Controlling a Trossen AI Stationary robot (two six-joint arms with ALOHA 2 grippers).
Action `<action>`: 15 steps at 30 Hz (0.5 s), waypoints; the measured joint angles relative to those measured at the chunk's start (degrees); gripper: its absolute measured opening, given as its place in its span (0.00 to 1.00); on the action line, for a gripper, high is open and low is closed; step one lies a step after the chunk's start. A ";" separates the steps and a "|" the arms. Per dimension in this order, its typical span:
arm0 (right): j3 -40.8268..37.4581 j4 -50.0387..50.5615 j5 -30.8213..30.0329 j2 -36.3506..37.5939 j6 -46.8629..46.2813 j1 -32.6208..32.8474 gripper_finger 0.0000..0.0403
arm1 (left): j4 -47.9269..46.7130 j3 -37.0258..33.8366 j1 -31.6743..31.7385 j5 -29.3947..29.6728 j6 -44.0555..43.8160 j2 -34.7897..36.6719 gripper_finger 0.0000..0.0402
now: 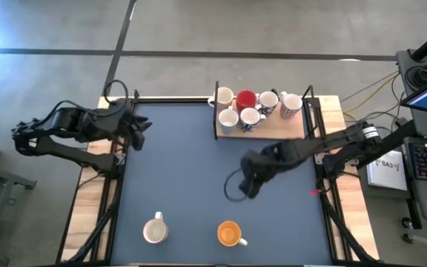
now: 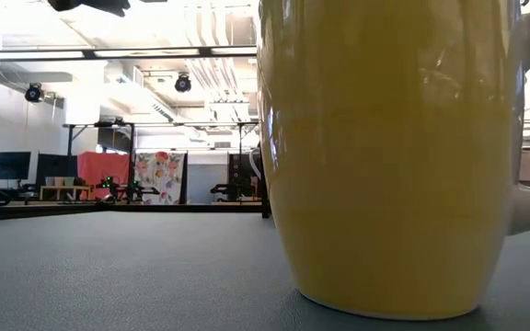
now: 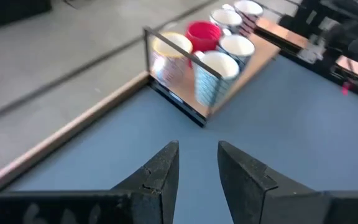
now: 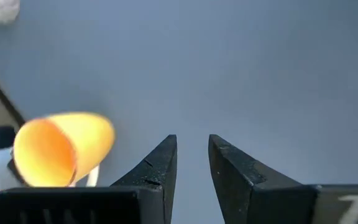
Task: Place coffee mugs
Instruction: Put the yellow mug on the shelf
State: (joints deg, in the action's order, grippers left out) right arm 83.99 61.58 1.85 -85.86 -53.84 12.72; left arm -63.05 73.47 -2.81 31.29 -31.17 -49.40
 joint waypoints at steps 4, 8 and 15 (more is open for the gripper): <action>0.00 -2.72 0.34 -2.94 -1.75 4.48 0.24 | -0.02 0.00 -0.16 -4.30 -1.79 -1.70 0.23; 0.00 -7.11 2.13 -5.79 -2.61 7.23 0.27 | 0.00 -0.02 -0.60 -5.11 -2.92 -2.97 0.23; 0.00 -17.26 3.55 -9.57 -4.93 10.52 0.26 | 0.01 -0.02 -1.40 -5.40 -5.39 -3.49 0.23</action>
State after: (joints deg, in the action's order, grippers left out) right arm 83.99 44.32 5.40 -95.43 -58.77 23.24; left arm -63.04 73.45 -4.21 25.89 -36.56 -52.90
